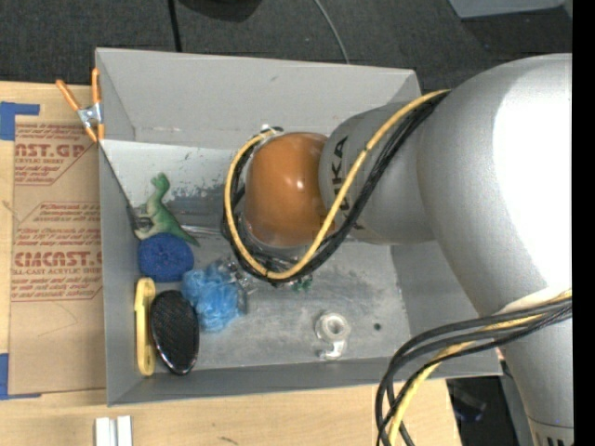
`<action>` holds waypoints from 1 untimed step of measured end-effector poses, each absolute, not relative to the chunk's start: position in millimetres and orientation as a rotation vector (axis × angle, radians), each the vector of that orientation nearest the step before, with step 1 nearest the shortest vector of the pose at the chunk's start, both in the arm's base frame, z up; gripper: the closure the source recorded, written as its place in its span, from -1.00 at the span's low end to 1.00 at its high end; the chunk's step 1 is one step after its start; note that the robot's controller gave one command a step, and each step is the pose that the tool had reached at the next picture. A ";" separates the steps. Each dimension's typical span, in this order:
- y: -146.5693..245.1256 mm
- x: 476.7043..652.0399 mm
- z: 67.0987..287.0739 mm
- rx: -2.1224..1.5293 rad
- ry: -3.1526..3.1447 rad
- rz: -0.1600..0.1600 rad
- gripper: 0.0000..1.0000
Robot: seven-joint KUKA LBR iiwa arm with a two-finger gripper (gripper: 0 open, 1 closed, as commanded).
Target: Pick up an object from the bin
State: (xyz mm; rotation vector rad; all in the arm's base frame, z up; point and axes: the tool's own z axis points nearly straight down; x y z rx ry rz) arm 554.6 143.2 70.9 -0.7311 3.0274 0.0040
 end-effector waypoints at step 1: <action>143.5 553.9 70.2 -0.733 3.029 0.005 -1.00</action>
Offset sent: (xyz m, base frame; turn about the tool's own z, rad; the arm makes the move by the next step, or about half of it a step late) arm 0.0000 0.0000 0.0000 0.0000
